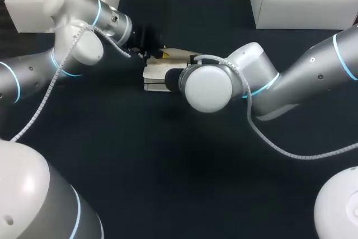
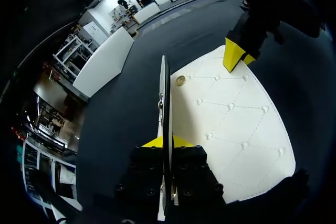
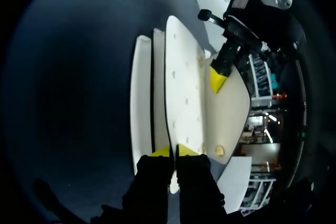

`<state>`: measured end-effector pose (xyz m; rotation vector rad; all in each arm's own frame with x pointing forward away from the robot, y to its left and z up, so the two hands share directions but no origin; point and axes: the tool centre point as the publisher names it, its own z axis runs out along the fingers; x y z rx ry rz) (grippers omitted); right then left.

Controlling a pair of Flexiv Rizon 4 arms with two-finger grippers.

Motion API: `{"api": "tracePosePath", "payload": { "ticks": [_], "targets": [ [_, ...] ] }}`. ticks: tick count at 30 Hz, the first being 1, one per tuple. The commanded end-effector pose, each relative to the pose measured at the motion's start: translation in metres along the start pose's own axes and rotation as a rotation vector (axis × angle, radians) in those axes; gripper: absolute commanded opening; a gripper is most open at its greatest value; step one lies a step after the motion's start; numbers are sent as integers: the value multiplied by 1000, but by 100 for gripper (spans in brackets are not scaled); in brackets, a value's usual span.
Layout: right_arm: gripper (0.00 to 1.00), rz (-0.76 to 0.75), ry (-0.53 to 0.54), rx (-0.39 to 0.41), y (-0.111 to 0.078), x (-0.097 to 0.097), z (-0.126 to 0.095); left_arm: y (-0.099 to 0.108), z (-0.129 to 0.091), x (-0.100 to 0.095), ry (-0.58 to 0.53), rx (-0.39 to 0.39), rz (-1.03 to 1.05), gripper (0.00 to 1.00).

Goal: Pick up the bag, open it, inspect its contents, close it, and place it on the opposite side

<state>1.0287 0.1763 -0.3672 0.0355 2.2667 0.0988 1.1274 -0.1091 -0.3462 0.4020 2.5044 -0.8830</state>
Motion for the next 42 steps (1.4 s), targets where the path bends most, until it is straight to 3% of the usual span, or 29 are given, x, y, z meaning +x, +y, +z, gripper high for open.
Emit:
{"api": "tracePosePath", "payload": {
  "ticks": [1,7,11,15,16,19,22,26,29,42],
  "targets": [
    [0,1,-5,-1,1,1,1,1,1,13,-88,21,16,0],
    [0,1,-5,-1,1,1,1,3,3,18,-106,28,35,0],
    [0,1,-5,-1,1,1,1,-1,-2,11,-98,37,17,2],
    [0,1,-5,-1,1,1,1,-4,-9,4,-99,34,7,65],
    [0,1,-5,-1,1,1,1,-5,-11,2,-98,41,0,67],
    [0,1,-5,-1,1,1,1,-8,-16,-6,-78,42,-25,66],
    [0,1,-5,-1,1,1,1,-9,-18,-12,-50,44,-51,50],
    [0,1,-5,-1,1,1,1,-8,-18,-17,-44,33,-61,48],
    [0,1,-5,-1,1,1,1,-8,-17,-20,-38,35,-70,38],
    [0,1,-5,-1,1,1,1,-4,-19,-26,-23,31,-99,30]
  ]
}}
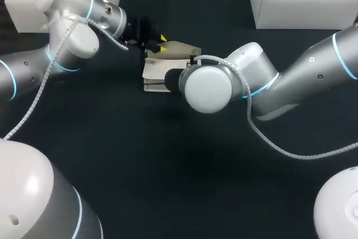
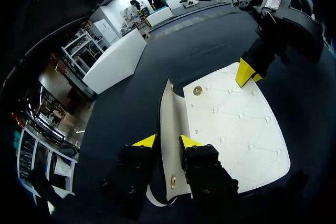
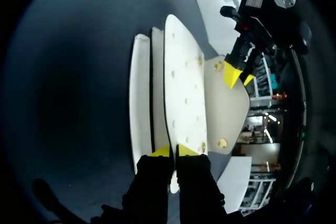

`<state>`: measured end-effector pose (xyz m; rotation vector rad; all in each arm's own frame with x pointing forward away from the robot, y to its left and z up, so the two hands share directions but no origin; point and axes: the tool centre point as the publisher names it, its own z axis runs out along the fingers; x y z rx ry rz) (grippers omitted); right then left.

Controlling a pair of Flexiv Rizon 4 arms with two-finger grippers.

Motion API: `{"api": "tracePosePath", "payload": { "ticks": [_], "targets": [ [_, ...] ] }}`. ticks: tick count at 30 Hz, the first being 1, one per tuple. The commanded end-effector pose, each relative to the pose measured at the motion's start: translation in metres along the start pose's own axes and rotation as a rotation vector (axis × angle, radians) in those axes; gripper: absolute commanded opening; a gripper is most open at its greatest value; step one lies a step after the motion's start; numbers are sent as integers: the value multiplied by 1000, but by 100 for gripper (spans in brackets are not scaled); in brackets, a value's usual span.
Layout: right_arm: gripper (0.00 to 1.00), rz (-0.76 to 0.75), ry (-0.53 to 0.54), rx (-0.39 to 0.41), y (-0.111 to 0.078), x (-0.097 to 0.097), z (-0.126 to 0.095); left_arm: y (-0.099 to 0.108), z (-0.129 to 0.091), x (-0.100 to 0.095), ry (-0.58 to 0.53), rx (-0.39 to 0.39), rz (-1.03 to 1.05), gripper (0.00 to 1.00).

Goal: Pick up the bag, open it, inspect its contents, close it, and place it on the opposite side

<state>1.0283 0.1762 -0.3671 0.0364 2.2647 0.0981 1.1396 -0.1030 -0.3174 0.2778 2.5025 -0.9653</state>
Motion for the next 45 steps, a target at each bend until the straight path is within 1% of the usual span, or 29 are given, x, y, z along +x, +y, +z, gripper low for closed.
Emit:
{"api": "tracePosePath", "payload": {
  "ticks": [1,3,7,11,14,15,16,17,18,22,25,33,35,38,41,45],
  "targets": [
    [0,0,-3,-2,1,1,2,1,1,-3,8,-7,-2,32],
    [0,0,-3,-2,1,1,2,3,2,-4,10,-13,-8,35],
    [0,0,-3,-2,1,1,2,5,2,-8,11,-6,-25,35],
    [0,0,-3,-2,1,1,2,3,0,-9,15,0,-23,37],
    [0,0,-3,-2,1,1,2,2,0,-9,16,-2,-20,35],
    [0,0,-3,-2,1,1,2,2,0,-10,16,-2,-20,31],
    [0,0,-3,-2,1,1,2,2,0,-10,14,-3,-20,24],
    [0,0,-3,-2,1,1,2,2,-1,-10,13,-2,-20,4],
    [0,0,-3,-2,1,1,2,1,-1,-10,11,1,-18,0],
    [0,0,-3,-2,1,1,2,2,-1,-3,-5,-12,7,0],
    [0,0,-3,-2,1,1,2,3,-1,5,-37,-10,27,0],
    [0,0,-3,-2,1,1,2,4,-5,28,-122,41,76,0],
    [0,0,-3,-2,1,1,2,5,-5,33,-130,68,93,0],
    [0,0,-3,-2,1,1,2,7,-4,40,-141,73,125,0],
    [0,0,-3,-2,1,1,2,8,-3,44,-130,68,146,0],
    [0,0,-3,-2,1,1,2,8,-3,44,-133,65,147,0]
  ]
}}
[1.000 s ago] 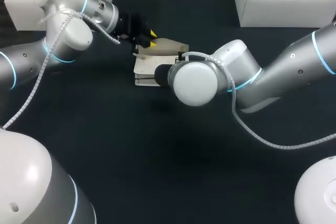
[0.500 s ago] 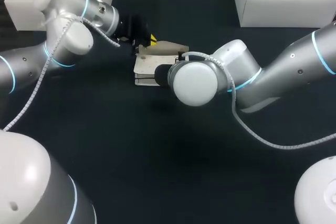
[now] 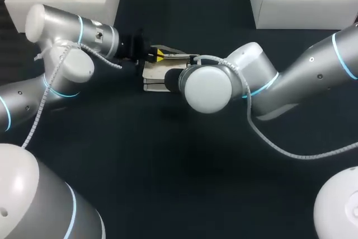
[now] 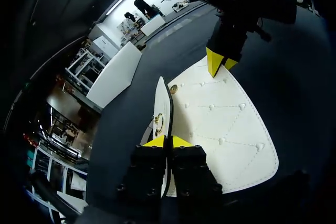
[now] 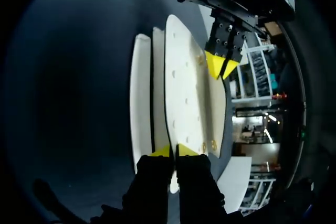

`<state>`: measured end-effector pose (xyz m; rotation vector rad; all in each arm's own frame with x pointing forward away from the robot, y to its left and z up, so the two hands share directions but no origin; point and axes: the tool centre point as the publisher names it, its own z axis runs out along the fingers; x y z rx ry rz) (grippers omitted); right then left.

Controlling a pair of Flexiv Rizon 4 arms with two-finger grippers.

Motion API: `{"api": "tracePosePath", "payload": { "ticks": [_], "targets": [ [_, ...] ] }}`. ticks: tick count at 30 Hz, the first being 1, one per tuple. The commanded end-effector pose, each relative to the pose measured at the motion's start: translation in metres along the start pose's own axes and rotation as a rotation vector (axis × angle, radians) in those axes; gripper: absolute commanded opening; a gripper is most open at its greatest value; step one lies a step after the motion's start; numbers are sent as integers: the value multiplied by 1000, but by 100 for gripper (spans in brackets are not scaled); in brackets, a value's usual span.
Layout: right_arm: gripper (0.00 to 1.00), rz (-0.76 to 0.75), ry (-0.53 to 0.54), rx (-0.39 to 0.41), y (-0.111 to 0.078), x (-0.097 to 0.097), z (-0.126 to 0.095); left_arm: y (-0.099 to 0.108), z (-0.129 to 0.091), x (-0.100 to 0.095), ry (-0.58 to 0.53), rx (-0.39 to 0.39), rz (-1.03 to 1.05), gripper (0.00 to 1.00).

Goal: Pick up the bag, open it, inspect its contents, close it, and place it on the opposite side

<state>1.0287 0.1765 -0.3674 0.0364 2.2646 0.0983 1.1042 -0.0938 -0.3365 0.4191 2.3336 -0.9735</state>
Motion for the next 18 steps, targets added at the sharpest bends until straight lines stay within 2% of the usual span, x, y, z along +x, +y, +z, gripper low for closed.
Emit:
{"api": "tracePosePath", "payload": {
  "ticks": [1,12,18],
  "targets": [
    [0,0,-3,-2,0,1,1,1,2,4,-38,1,1,0],
    [0,0,-3,-2,0,1,1,1,2,4,-38,1,1,0],
    [0,0,-3,-2,0,1,1,5,4,19,-30,11,32,0]
  ]
}}
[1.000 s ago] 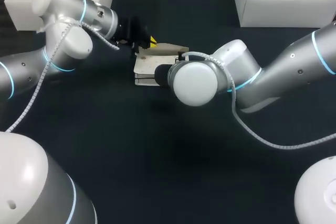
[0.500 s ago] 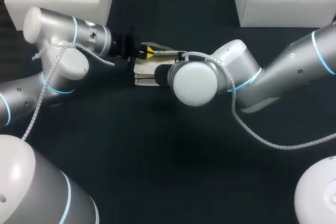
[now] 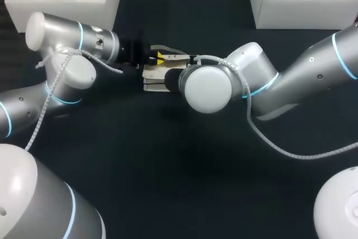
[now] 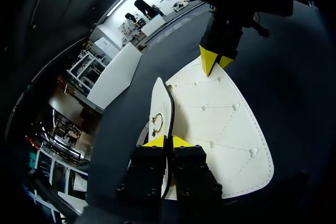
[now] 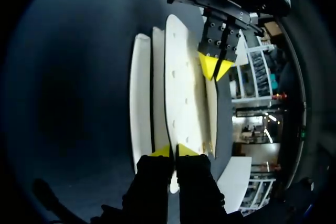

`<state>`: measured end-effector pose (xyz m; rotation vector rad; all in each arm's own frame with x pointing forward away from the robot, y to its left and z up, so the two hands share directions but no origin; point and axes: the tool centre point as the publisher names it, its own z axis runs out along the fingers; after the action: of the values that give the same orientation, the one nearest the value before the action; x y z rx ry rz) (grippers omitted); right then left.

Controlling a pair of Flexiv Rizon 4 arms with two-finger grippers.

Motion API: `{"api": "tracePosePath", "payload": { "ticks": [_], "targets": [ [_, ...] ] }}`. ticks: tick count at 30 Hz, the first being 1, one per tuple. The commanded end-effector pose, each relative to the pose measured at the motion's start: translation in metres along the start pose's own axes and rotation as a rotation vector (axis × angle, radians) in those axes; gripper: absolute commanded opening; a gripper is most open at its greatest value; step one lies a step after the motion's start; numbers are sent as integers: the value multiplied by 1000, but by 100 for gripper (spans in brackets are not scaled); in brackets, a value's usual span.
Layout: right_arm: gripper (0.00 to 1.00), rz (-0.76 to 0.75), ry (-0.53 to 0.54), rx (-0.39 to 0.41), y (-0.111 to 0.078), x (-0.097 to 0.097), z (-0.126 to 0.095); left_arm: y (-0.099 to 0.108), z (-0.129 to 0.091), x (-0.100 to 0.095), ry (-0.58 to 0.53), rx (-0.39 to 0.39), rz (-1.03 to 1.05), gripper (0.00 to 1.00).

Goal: Pick up the bag, open it, inspect its contents, close it, and place it on the opposite side

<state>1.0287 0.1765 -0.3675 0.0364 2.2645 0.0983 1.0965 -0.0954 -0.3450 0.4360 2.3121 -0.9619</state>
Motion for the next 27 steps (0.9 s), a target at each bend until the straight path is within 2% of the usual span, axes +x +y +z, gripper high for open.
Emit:
{"api": "tracePosePath", "payload": {
  "ticks": [1,16,26,27],
  "targets": [
    [0,0,-3,-2,0,1,1,5,1,10,-20,14,16,0],
    [0,0,-3,-2,0,1,1,-7,-4,21,-22,31,133,0],
    [0,0,-3,-2,0,1,1,-12,-8,16,-34,6,128,0],
    [0,0,-3,-2,0,1,1,-12,-8,15,-37,3,125,12]
  ]
}}
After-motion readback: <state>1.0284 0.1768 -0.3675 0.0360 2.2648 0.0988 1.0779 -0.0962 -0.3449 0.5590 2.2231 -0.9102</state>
